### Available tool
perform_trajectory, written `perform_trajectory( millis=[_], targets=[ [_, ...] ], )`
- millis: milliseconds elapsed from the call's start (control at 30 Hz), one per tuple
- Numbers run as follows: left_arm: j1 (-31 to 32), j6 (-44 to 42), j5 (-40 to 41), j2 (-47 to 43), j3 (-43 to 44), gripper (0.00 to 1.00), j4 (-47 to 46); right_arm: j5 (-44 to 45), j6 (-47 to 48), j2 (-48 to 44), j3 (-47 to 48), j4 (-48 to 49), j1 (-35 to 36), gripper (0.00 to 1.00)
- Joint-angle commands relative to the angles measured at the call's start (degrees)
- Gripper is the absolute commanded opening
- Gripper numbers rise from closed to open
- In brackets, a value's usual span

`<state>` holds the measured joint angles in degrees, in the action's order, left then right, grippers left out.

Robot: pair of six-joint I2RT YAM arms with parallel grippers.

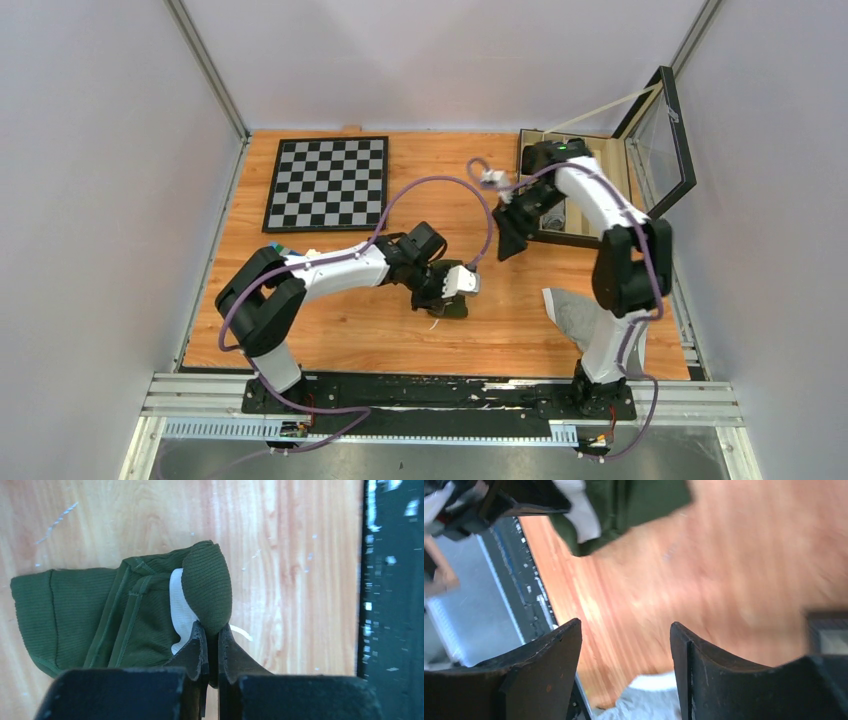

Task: Roll the underwear
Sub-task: Roll the underwear to the center of the board.

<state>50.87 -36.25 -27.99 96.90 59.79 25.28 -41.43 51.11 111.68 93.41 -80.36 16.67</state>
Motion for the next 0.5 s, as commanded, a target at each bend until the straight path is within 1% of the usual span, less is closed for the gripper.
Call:
perform_trajectory(
  millis=[0,67,167,233,267,300,367,433,467],
  targets=[
    [-2.67,1.89,-15.58,2.28,2.92,0.0,7.63,0.06,-3.18,-11.42,-3.89,9.27,-9.05,0.65],
    [-4.26,-0.71,-18.57,5.1,5.9,0.0,12.38,-0.02,-7.12,-17.06,-9.05,17.85,-11.84,0.65],
    [-9.28,-3.65,-25.43,12.88,14.58,0.01,22.75,1.73,-12.52,-24.69,-15.67,28.58,-12.79,0.65],
    [-12.51,-5.1,-29.21,20.14,22.22,0.02,30.98,-2.18,-12.99,-29.46,-20.84,33.15,-12.52,0.65],
    [-13.91,-6.84,-31.34,25.19,26.0,0.03,37.18,-5.08,-12.34,-31.55,-23.33,34.78,-11.8,0.64],
    [-14.86,-9.29,-32.81,28.89,29.33,0.03,42.08,-5.7,-11.6,-33.34,-25.34,35.91,-10.55,0.64],
    [-16.12,-14.05,-33.92,35.19,35.77,0.03,50.62,-6.23,-5.57,-34.96,-27.62,33.99,-6.47,0.64],
    [-16.97,-16.94,-35.91,39.86,40.29,0.03,55.92,-4.27,-2.26,-34.32,-29.08,32.24,-1.54,0.63],
    [-17.28,-17.53,-36.44,41.58,40.92,0.03,57.47,-3.11,-0.64,-33.43,-29.83,31.59,0.94,0.63]
  ],
)
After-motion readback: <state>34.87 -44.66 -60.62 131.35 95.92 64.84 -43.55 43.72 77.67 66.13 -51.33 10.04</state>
